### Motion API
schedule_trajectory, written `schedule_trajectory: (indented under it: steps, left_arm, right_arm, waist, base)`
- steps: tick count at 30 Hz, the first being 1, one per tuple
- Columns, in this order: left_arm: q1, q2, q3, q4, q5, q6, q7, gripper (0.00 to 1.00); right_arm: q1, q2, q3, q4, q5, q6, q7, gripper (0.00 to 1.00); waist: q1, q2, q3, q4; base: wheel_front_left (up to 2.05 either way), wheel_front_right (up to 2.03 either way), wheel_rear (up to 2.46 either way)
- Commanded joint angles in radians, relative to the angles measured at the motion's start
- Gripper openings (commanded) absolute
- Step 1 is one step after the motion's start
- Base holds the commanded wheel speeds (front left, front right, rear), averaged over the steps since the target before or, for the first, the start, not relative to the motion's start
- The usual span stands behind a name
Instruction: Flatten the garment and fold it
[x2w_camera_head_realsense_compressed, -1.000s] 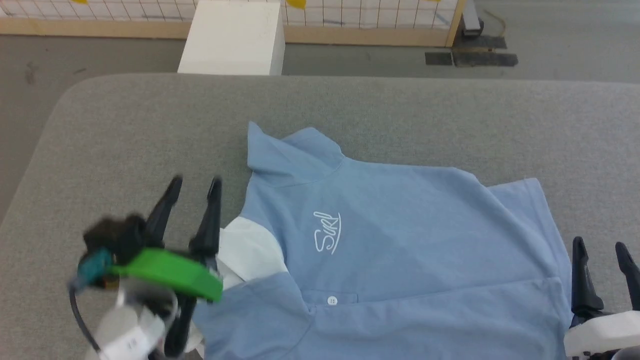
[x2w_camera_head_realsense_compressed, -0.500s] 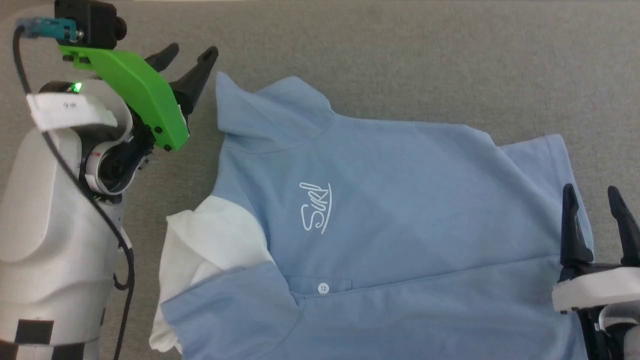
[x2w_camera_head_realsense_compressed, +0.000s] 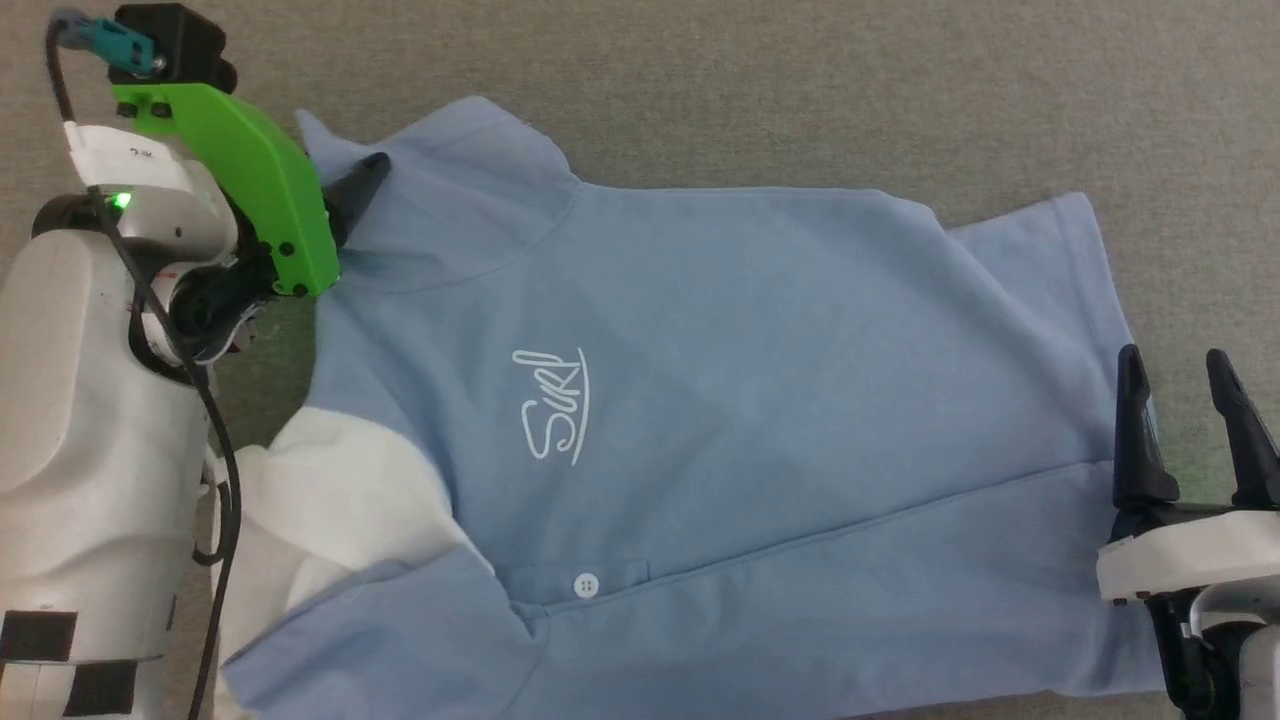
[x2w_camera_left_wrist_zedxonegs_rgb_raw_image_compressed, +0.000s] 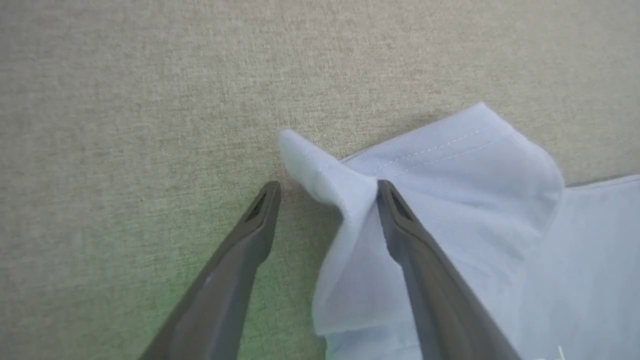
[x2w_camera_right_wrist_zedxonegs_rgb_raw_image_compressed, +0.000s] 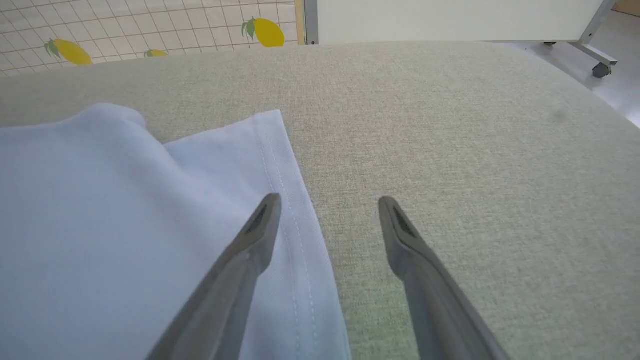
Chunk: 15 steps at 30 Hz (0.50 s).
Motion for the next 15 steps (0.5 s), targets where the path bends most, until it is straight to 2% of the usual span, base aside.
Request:
schedule_trajectory:
  steps: [1, 2, 3, 10, 15]
  left_arm:
    - [0.0, 0.013, -0.002, 0.014, 0.007, 0.006, -0.001, 1.0]
    - [0.004, 0.016, -0.007, 0.021, 0.009, 0.004, 0.0, 0.48]
    - [0.008, 0.019, -0.011, 0.026, 0.013, -0.001, -0.004, 0.0]
    - [0.029, 0.005, -0.021, 0.052, 0.008, -0.028, -0.069, 0.0]
    - [0.052, -0.004, -0.04, 0.067, 0.004, -0.051, -0.114, 0.0]
  right_arm:
    - [-0.024, 0.0, 0.002, 0.004, 0.007, -0.002, -0.01, 1.0]
    - [-0.026, 0.0, 0.002, 0.006, 0.007, -0.002, -0.01, 1.0]
    - [-0.029, 0.0, 0.001, 0.007, 0.007, -0.002, -0.01, 1.0]
    - [-0.05, 0.0, -0.004, -0.022, -0.032, -0.002, 0.02, 1.0]
    - [-0.123, 0.0, 0.012, -0.097, -0.04, -0.002, 0.111, 1.0]
  waist:
    - [-0.0002, -0.0001, 0.025, -0.025]
    - [-0.0002, -0.0001, 0.026, -0.027]
    - [-0.0002, -0.0001, 0.027, -0.027]
    - [-0.0002, -0.0001, -0.019, -0.003]
    - [-0.0002, -0.0001, -0.072, 0.022]
  base:
    - [0.0, 0.0, 0.0]
    - [0.0, 0.0, 0.0]
    - [0.0, 0.0, 0.0]
    - [0.0, 0.0, 0.0]
    - [0.0, 0.0, 0.0]
